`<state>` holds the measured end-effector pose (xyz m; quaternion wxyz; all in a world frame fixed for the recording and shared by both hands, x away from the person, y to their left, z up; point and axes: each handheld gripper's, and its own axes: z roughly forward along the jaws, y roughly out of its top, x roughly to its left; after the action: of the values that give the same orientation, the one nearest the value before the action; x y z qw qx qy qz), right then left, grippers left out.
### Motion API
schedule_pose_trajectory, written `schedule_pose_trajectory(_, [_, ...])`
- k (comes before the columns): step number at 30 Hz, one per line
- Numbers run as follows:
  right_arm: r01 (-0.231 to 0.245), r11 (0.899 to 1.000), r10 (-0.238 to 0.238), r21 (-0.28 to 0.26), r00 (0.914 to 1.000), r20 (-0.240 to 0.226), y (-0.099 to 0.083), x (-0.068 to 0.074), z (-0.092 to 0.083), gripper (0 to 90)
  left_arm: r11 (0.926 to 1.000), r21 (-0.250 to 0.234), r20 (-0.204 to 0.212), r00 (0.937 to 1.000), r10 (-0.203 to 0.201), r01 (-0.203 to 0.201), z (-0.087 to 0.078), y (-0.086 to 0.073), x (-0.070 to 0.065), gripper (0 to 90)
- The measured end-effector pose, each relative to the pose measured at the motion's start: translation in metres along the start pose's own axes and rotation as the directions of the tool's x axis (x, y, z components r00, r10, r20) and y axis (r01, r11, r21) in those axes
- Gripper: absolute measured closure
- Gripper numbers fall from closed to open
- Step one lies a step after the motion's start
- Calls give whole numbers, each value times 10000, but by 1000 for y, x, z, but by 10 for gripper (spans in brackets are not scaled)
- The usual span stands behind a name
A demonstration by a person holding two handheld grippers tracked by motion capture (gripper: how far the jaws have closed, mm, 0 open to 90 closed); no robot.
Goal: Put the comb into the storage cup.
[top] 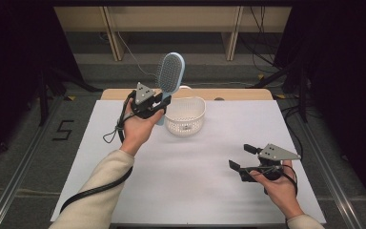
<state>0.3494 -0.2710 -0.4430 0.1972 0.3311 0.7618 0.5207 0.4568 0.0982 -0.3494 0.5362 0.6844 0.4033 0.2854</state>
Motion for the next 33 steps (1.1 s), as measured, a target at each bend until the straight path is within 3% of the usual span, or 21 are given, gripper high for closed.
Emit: schedule_pose_trajectory(33, [-9, 10000, 9, -38, 10000, -30, 0, 0, 0, 158, 10000, -45, 57, 9999, -88, 88, 11, 5, -1, 697])
